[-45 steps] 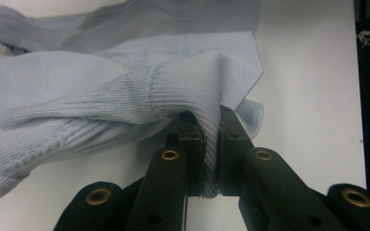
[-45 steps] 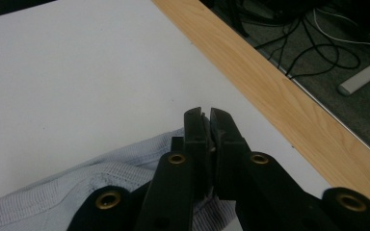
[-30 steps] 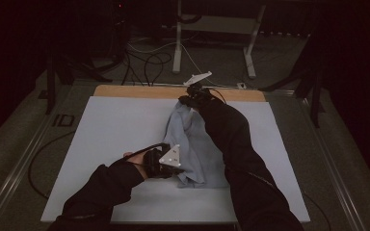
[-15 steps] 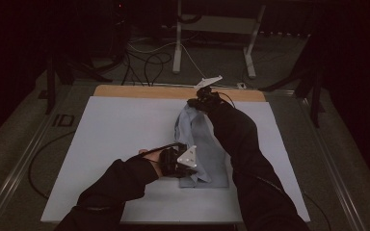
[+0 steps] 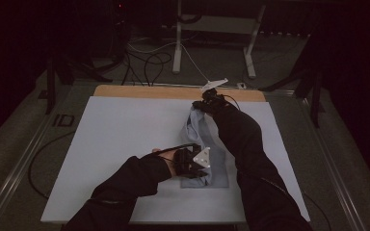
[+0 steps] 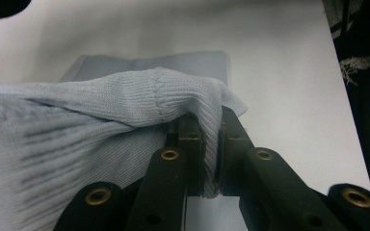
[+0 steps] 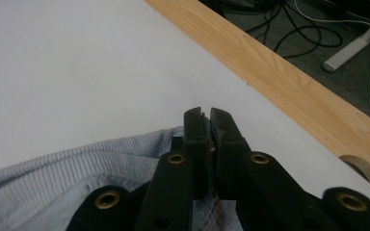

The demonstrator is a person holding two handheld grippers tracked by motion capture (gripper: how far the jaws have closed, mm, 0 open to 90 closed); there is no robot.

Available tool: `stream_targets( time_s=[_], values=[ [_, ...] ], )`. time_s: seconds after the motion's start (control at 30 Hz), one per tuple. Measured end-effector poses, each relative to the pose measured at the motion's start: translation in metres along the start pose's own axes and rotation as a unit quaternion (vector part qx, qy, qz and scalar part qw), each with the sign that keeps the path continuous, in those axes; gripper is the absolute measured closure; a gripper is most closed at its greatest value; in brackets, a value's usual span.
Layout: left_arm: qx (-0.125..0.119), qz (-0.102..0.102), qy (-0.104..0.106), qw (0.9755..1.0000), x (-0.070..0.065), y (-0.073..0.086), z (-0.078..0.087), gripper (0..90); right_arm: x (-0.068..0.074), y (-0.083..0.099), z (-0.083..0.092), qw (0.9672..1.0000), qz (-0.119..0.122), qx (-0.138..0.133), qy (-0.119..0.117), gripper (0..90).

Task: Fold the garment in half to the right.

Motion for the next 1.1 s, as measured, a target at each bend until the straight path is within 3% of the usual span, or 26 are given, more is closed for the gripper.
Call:
stream_targets(
  time_s=[0.4, 0.6, 0.63, 0.7, 0.83, 0.93, 0.97, 1.1],
  values=[
    [0.014, -0.011, 0.007, 0.9998, -0.002, -0.018, -0.035, 84.7, -0.009, 0.014, -0.001, 0.9999, -0.010, -0.004, -0.002, 86.9],
    [0.011, -0.002, 0.005, 0.9999, 0.001, -0.022, -0.050, 83.9, -0.018, 0.022, 0.000, 0.9996, -0.028, -0.006, -0.009, 85.1],
    [0.011, 0.002, 0.006, 0.9999, 0.002, -0.023, -0.051, 83.4, -0.020, 0.024, 0.000, 0.9995, -0.031, -0.005, -0.009, 82.1],
    [0.003, 0.005, 0.010, 0.9999, 0.003, -0.025, -0.054, 79.7, -0.022, 0.026, 0.001, 0.9995, -0.032, -0.001, 0.005, 66.0],
    [-0.007, 0.007, 0.016, 0.9998, 0.001, -0.029, -0.053, 63.6, -0.029, 0.028, 0.006, 0.9989, -0.042, -0.001, 0.021, 40.6],
    [-0.007, 0.002, 0.019, 0.9998, -0.002, -0.032, -0.053, 55.8, -0.034, 0.028, 0.013, 0.9981, -0.055, -0.011, 0.025, 24.2],
    [-0.009, 0.002, 0.022, 0.9997, -0.003, -0.032, -0.052, 53.7, -0.034, 0.029, 0.015, 0.9981, -0.059, -0.014, 0.015, 18.8],
    [-0.010, 0.003, 0.026, 0.9996, -0.004, -0.034, -0.048, 45.8, -0.035, 0.030, 0.021, 0.9975, -0.067, -0.023, 0.001, 13.4]
  ],
)
Point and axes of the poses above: each handheld gripper's, and its own axes: z roughly backward along the jaws, y roughly out of its underside, x roughly to its left, the point moved 4 cm from there along -z, roughly forward along the jaws, and after that the axes turned 7 degrees about z, right-handed, at the moved point
